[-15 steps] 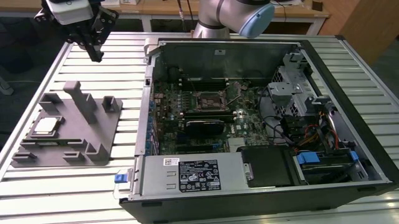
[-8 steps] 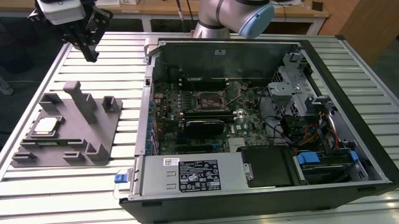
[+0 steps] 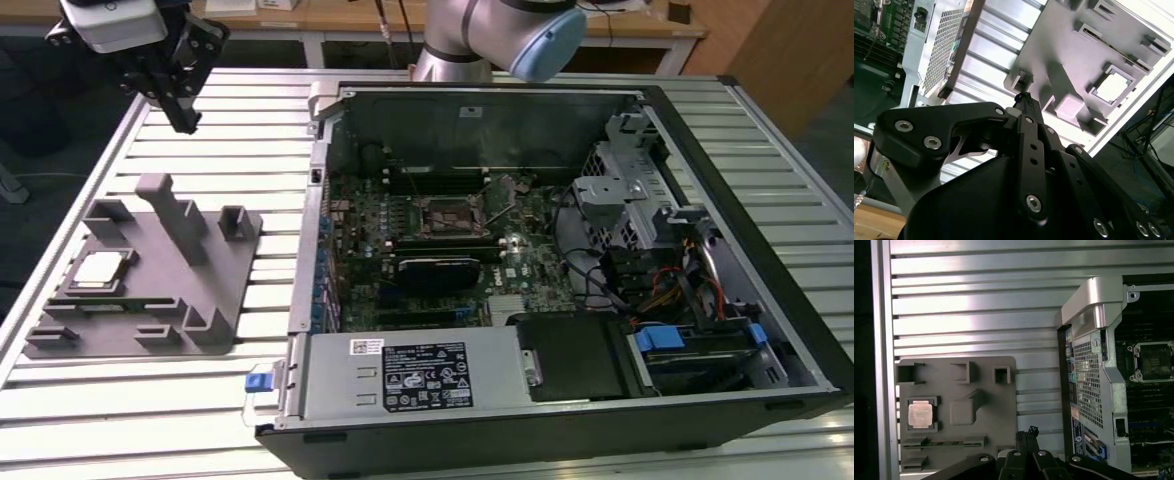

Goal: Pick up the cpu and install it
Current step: 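Reach for the cpu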

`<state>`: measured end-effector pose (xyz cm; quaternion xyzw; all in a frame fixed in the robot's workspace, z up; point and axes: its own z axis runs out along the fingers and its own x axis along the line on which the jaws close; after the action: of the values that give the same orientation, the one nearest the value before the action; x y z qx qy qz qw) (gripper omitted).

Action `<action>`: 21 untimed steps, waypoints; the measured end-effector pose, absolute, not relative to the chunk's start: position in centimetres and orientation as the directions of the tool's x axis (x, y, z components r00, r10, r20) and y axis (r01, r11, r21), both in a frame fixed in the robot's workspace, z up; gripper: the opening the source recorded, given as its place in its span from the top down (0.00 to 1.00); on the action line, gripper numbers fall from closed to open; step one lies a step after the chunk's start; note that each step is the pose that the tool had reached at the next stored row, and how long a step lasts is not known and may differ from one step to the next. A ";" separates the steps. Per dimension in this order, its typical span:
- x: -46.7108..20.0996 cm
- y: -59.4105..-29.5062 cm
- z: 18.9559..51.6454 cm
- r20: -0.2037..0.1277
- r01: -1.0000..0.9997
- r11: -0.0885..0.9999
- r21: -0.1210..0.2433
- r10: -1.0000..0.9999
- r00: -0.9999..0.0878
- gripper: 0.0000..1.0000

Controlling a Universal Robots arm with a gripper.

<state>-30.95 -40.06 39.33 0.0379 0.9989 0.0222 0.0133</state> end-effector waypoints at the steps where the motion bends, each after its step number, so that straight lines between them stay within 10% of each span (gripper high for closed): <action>1: -31.1 -40.1 39.3 -0.025 0.075 0.996 0.045 0.076 -0.997 0.89; 21: -33.7 -40.1 39.3 -0.025 0.075 0.996 0.045 0.076 -0.997 0.89</action>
<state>-33.73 -40.09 39.33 0.0378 0.9989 0.0222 0.0133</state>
